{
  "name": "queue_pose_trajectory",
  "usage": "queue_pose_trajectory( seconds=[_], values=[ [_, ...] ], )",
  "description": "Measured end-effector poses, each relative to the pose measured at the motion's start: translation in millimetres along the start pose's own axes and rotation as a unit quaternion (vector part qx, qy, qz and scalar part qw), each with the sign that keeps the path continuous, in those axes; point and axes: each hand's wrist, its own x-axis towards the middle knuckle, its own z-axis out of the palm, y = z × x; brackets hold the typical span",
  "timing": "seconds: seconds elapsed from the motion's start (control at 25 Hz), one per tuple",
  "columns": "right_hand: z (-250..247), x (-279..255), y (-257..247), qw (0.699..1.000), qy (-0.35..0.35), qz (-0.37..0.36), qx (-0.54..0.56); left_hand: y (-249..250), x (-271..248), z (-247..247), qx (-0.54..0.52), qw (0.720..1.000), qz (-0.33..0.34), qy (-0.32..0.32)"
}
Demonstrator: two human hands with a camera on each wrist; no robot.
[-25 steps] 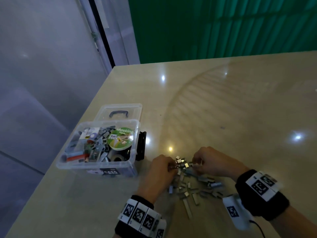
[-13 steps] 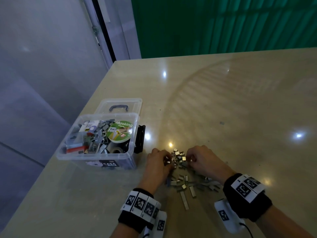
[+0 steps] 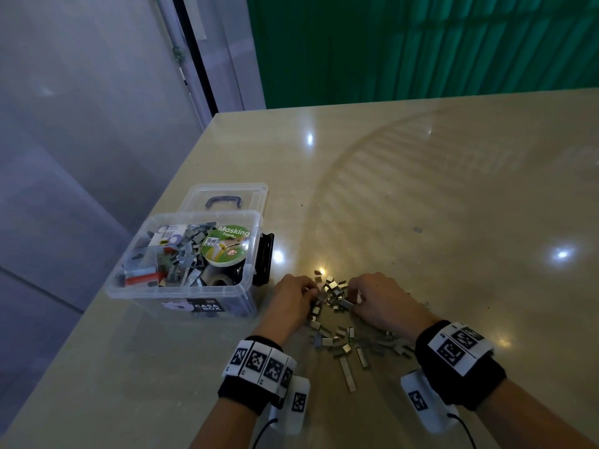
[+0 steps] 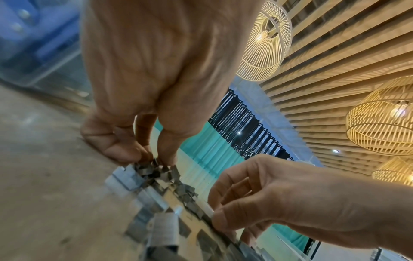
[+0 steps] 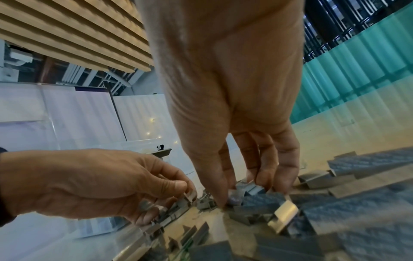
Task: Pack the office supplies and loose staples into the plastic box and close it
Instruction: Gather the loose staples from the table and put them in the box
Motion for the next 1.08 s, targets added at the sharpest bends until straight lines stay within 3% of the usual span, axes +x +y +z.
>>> queue_pose_trajectory(
  seconds=[0.32,0.72,1.08],
  values=[
    [3,3,4,1.000,-0.003,-0.020,0.004,-1,2,3,0.008,1.000,-0.003,-0.008],
    [-1,3,17,0.990,0.014,0.034,0.134,-3,5,3,0.018,1.000,-0.003,-0.002],
    [-2,10,25,0.979,0.041,0.067,0.186,6,2,-4,-0.007,1.000,-0.015,0.003]
  ],
)
